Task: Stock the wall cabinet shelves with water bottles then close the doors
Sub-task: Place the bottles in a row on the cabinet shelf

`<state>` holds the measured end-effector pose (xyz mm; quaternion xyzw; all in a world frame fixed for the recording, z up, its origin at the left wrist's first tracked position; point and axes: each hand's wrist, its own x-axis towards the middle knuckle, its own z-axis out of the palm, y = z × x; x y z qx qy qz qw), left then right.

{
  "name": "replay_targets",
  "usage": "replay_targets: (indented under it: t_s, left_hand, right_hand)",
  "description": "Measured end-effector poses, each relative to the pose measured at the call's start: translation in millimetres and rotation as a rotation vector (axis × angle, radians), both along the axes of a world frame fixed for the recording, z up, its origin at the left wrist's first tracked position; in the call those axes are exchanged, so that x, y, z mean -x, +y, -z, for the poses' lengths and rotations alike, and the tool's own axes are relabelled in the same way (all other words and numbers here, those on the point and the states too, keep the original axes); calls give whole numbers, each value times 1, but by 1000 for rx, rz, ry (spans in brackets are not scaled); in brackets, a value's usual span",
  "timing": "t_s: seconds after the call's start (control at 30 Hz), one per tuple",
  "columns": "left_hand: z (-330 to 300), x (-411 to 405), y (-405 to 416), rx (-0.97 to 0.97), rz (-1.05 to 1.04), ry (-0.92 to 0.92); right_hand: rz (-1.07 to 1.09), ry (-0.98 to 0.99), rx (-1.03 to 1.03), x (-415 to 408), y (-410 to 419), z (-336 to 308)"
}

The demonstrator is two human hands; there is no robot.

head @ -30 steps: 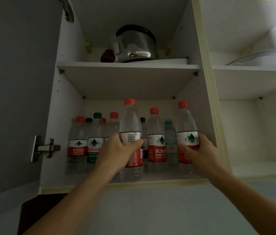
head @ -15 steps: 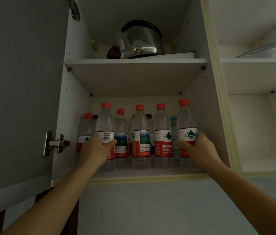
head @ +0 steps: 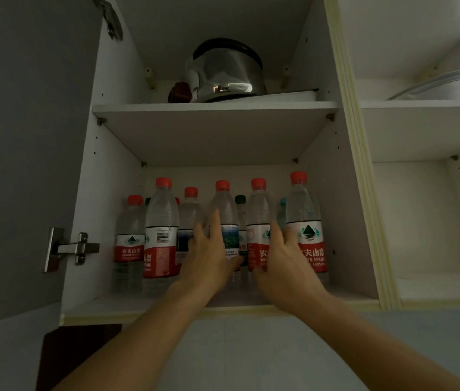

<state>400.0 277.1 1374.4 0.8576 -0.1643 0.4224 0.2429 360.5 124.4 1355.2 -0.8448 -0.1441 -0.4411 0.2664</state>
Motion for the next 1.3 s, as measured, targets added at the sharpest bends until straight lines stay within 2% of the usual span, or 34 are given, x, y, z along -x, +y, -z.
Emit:
replay_targets:
  t_s: [0.17, 0.5, 0.7, 0.93, 1.3]
  left_hand:
    - [-3, -8, 1, 36, 11, 147]
    - [0, -13, 21, -176, -221, 63]
    - [2, -25, 7, -91, -218, 126]
    - [3, -35, 5, -20, -189, 121]
    - [-14, -42, 4, -156, -246, 92]
  right_hand:
    - [34, 189, -8, -12, 16, -2]
    - [-93, 383, -145, -46, 22, -18]
    - [-119, 509, -167, -58, 25, -34]
    - [-64, 538, -133, -67, 26, -39]
    - [21, 518, -141, -82, 28, -39]
